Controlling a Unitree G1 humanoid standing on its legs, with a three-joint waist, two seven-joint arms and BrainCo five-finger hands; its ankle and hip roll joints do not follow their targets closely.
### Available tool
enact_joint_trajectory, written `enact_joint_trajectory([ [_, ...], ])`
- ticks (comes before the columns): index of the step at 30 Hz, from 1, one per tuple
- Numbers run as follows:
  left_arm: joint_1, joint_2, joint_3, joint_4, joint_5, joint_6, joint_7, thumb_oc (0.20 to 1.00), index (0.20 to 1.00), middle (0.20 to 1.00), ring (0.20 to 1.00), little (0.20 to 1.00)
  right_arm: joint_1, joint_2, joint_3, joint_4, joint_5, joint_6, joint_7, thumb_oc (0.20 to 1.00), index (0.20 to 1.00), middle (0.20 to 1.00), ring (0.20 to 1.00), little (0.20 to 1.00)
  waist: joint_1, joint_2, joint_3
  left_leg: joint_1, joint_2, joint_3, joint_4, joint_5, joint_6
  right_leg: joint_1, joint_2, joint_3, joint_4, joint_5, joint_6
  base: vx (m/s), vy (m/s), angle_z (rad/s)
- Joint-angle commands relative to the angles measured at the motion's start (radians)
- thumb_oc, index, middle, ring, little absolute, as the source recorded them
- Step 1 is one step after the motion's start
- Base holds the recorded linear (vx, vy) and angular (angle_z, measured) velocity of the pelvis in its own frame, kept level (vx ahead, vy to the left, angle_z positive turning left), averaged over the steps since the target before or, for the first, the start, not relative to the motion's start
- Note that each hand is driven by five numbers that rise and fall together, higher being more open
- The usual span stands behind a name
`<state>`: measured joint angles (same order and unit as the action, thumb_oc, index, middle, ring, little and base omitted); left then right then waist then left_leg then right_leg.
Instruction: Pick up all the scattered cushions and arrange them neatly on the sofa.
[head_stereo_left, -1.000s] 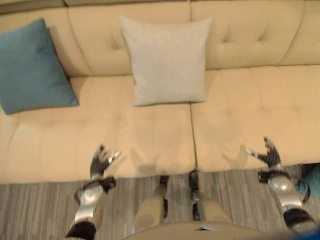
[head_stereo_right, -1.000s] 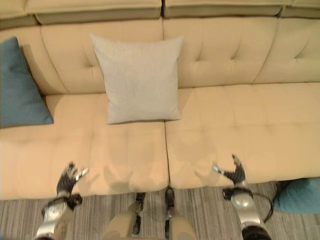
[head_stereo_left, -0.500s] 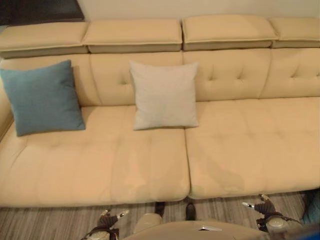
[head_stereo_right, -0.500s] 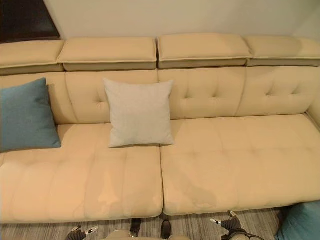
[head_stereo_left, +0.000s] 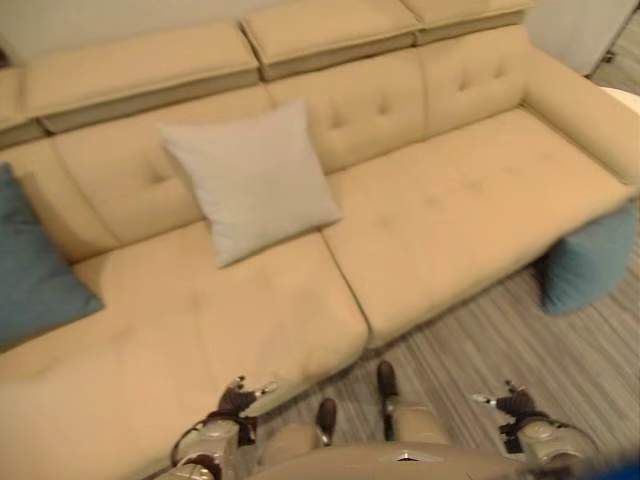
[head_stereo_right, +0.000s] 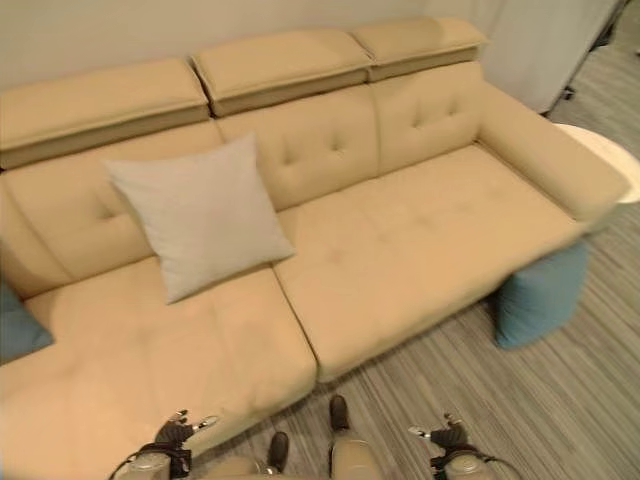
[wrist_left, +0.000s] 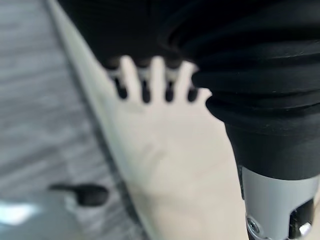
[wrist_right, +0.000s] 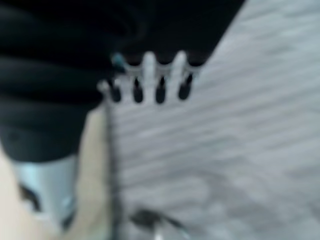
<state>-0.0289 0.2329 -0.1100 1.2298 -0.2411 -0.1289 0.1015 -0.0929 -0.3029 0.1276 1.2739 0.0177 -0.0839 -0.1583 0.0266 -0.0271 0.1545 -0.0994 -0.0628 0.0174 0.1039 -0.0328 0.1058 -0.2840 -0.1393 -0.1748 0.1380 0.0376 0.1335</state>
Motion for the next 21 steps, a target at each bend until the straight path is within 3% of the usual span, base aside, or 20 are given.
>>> enact_joint_trajectory([
  [1,0.024,0.051,0.034,0.012,0.046,-0.004,-0.02,1.0,1.0,1.0,1.0,1.0,0.016,-0.04,-0.004,-0.038,0.017,-0.015,0.002,1.0,1.0,1.0,1.0,1.0,0.027,0.009,-0.037,0.076,-0.01,-0.109,-0.095,0.04,-0.085,0.123,0.045,0.011,0.068,0.003,-0.012,-0.14,-0.018,-0.97],
  [3,0.03,0.05,0.038,0.017,0.049,-0.001,-0.023,1.0,1.0,1.0,1.0,1.0,0.02,-0.039,-0.013,-0.032,0.024,-0.015,0.003,1.0,1.0,1.0,1.0,1.0,0.034,0.01,-0.049,0.073,-0.007,-0.094,-0.103,0.044,-0.084,0.155,0.041,-0.002,0.052,-0.008,-0.016,-0.19,-0.063,-0.56],
  [4,0.042,0.047,0.053,0.027,0.05,0.004,-0.023,1.0,1.0,1.0,1.0,1.0,0.019,-0.032,-0.014,-0.023,0.017,-0.012,-0.003,1.0,1.0,1.0,1.0,1.0,0.083,0.01,-0.075,0.059,0.017,-0.02,-0.127,0.056,-0.094,0.248,0.01,-0.124,-0.002,-0.039,-0.008,-0.25,-0.14,-0.78],
  [5,0.041,0.045,0.052,0.031,0.056,0.007,-0.021,1.0,1.0,1.0,1.0,1.0,0.017,-0.03,-0.012,-0.018,0.014,-0.008,-0.005,1.0,1.0,1.0,1.0,1.0,0.095,0.006,-0.079,0.053,0.02,0.003,-0.132,0.061,-0.098,0.268,0.004,-0.15,-0.025,-0.037,0.0,-0.23,-0.192,-1.04],
  [7,0.04,0.049,0.055,0.032,0.058,0.007,-0.019,1.0,1.0,1.0,1.0,1.0,0.009,-0.028,-0.008,-0.025,0.017,-0.009,-0.006,1.0,1.0,1.0,1.0,1.0,0.092,-0.001,-0.077,0.057,0.022,0.021,-0.152,0.07,-0.105,0.258,0.023,-0.133,-0.057,-0.029,0.0,-0.05,-0.114,-1.39],
  [9,0.031,0.043,0.048,0.039,0.071,0.008,-0.023,1.0,1.0,1.0,1.0,1.0,0.009,-0.025,-0.004,-0.028,0.033,-0.009,0.0,1.0,1.0,1.0,1.0,1.0,0.071,-0.007,-0.083,0.061,0.026,0.027,-0.151,0.075,-0.111,0.258,0.056,-0.067,-0.104,-0.026,-0.008,-0.01,-0.171,-0.58],
  [11,0.016,0.04,0.033,0.034,0.075,0.01,-0.025,1.0,1.0,1.0,1.0,1.0,0.019,-0.028,-0.013,-0.035,0.061,-0.015,-0.001,1.0,1.0,1.0,1.0,1.0,0.042,-0.018,-0.067,0.044,0.035,0.038,-0.084,0.057,-0.128,0.266,0.073,-0.033,-0.152,-0.001,-0.019,-0.06,-0.211,-0.18],
  [14,0.002,0.039,0.023,0.022,0.077,0.013,-0.029,1.0,1.0,1.0,1.0,1.0,0.027,-0.028,-0.02,-0.031,0.078,-0.017,-0.002,1.0,1.0,1.0,1.0,1.0,0.033,-0.03,-0.054,0.027,0.048,0.038,-0.027,0.038,-0.141,0.284,0.086,-0.024,-0.191,0.01,-0.026,-0.05,-0.14,-0.17],
  [16,-0.006,0.034,0.013,0.014,0.071,0.01,-0.026,1.0,1.0,1.0,1.0,1.0,0.026,-0.025,-0.014,-0.024,0.082,-0.015,-0.004,1.0,1.0,1.0,1.0,1.0,0.049,-0.034,-0.038,0.011,0.026,-0.027,0.023,0.033,-0.146,0.288,0.092,0.003,-0.198,0.019,-0.033,-0.04,-0.062,-0.24],
  [18,-0.012,0.024,-0.008,0.003,0.055,0.005,-0.019,1.0,1.0,1.0,1.0,1.0,0.02,-0.024,-0.011,-0.011,0.088,-0.009,-0.002,1.0,1.0,1.0,1.0,1.0,0.083,-0.04,-0.029,-0.008,-0.033,-0.186,0.033,0.025,-0.142,0.285,0.103,0.056,-0.198,0.033,-0.032,0.0,-0.034,-0.56],
  [20,-0.013,0.019,-0.017,-0.001,0.05,0.002,-0.011,1.0,1.0,1.0,1.0,1.0,0.016,-0.026,-0.007,-0.003,0.086,-0.01,-0.003,1.0,1.0,1.0,1.0,1.0,0.093,-0.041,-0.034,-0.023,-0.056,-0.242,0.016,0.028,-0.141,0.279,0.109,0.095,-0.202,0.043,-0.019,0.06,-0.004,-1.57],
  [21,-0.02,0.014,-0.021,0.008,0.059,0.007,-0.009,1.0,1.0,1.0,1.0,1.0,0.01,-0.026,0.002,0.01,0.075,-0.005,-0.001,1.0,1.0,1.0,1.0,1.0,0.097,-0.035,-0.046,-0.01,-0.063,-0.256,0.002,0.023,-0.132,0.272,0.122,0.146,-0.193,0.04,-0.011,0.14,0.056,-1.24],
])
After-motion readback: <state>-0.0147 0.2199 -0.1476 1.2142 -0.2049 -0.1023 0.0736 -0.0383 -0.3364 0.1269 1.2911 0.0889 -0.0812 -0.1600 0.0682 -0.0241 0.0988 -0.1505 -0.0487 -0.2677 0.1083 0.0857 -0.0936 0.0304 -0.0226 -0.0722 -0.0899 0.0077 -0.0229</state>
